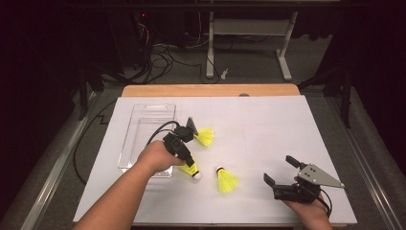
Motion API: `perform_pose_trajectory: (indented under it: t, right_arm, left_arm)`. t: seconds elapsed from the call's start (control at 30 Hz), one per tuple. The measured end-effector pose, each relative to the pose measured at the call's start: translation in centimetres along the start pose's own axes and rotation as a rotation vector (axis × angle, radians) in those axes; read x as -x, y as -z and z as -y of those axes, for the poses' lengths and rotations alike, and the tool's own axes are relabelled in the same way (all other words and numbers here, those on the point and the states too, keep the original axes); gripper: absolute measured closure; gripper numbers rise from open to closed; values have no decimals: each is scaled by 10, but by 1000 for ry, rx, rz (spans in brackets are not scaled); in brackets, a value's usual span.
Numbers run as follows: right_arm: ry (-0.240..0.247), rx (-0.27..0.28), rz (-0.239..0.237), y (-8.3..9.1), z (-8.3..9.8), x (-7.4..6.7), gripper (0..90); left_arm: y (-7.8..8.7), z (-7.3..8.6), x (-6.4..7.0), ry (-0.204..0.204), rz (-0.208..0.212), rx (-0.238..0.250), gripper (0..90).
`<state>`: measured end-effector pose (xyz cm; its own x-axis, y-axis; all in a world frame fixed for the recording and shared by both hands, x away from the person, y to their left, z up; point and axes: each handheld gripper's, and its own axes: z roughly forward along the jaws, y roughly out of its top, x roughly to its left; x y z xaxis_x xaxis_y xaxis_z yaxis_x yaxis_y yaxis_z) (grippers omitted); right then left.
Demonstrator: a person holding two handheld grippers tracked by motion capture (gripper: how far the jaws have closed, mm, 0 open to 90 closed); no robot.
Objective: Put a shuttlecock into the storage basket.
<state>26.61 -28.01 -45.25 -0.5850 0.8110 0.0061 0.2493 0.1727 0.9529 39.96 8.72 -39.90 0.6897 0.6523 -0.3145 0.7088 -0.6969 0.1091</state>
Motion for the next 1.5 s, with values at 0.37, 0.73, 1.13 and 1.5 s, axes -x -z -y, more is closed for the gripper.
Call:
perform_pose_trajectory:
  t: [0.37,0.73,1.13,1.5]
  right_arm:
    - [0,0,0,0,0,0,11]
    - [-1,0,0,0,0,0,11]
    - [1,0,-1,0,0,-1,11]
    - [3,-2,-3,-1,0,-1,11]
  left_arm:
    - [3,0,-1,6,37,20,780]
    - [6,2,1,7,81,27,861]
    - [7,3,7,-6,105,53,892]
    - [15,7,17,-19,96,68,893]
